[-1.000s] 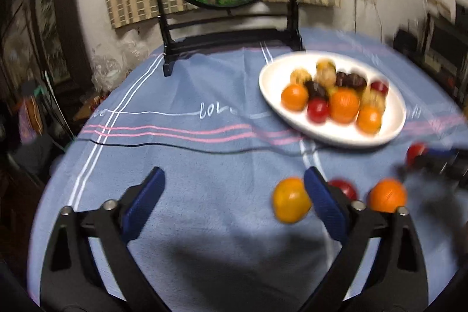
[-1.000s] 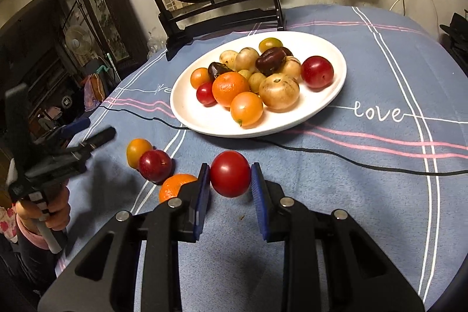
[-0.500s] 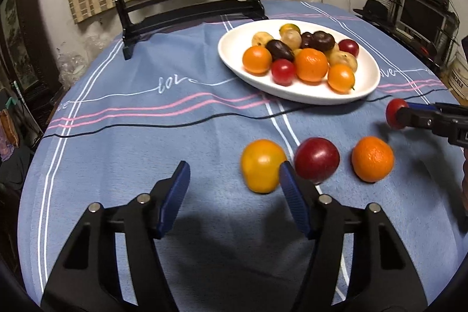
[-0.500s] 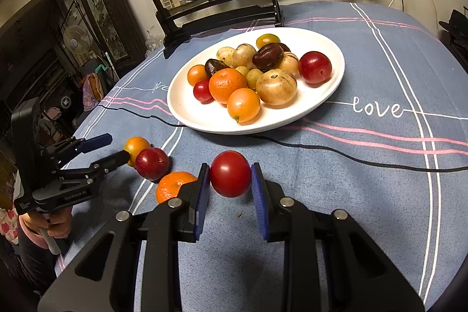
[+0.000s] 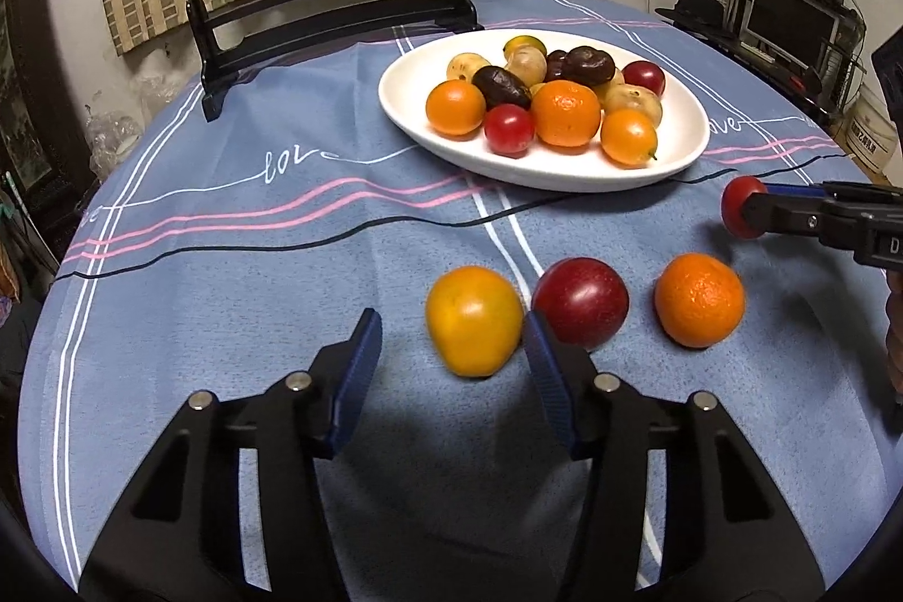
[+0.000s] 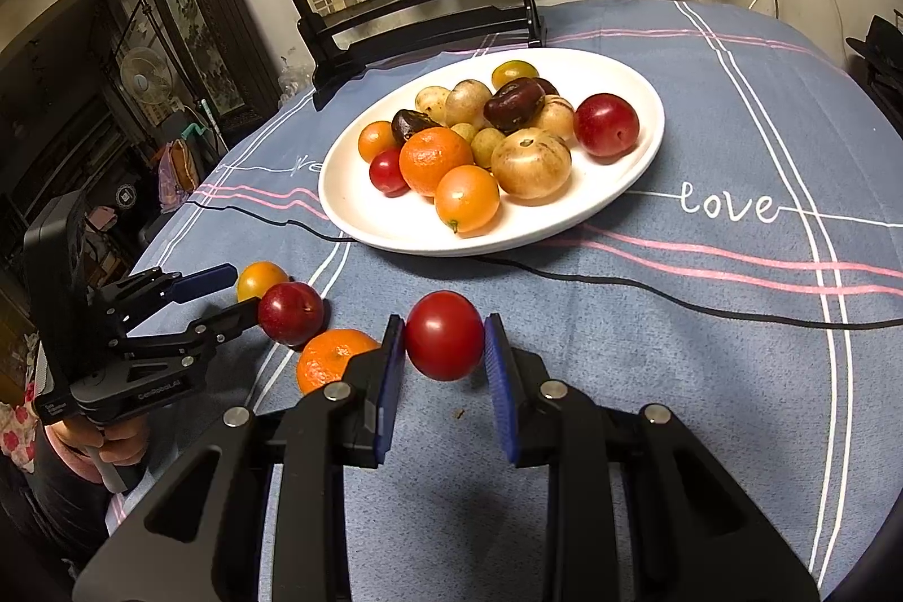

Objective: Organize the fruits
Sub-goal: 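Grasp the yellow tomato with the left tool while the right tool holds the red tomato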

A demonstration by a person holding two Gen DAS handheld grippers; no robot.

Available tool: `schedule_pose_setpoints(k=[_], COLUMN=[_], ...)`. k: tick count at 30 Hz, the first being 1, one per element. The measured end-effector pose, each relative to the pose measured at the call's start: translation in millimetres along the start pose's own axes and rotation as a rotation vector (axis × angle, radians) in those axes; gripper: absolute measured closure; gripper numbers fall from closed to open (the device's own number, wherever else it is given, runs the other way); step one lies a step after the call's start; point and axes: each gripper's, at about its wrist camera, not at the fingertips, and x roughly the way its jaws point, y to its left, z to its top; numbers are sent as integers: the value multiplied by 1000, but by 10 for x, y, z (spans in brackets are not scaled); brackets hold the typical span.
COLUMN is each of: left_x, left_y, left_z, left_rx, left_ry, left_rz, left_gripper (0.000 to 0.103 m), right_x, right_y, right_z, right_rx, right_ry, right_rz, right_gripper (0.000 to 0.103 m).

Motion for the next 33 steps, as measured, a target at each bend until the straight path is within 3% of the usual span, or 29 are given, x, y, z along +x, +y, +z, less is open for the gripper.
schedule_pose_setpoints(k=[7,14,21,26,33], left_x=[130,137,-20,-186,-253], left_y=[-13,-23,13,41,-60], left_z=[-3,-5,11,54,581], left_rx=[-1,-4,-27,-71,-45], left_ry=[43,38,-20,-68,-123], left_rz=[-17,-18,-5,-61,-95], left_gripper=[64,65,65,65,65], right_x=[5,-15,-57,-160,-184], right_y=[4,13,24,51,-70], right_z=[2,11,19,43,383], right_rx=[0,-4,-14,-29,47], right_ry=[-2,-10,-44,-106,-205], right_rz=[0,0,-14,-4,-17], right_gripper=[74,74,74,74,74])
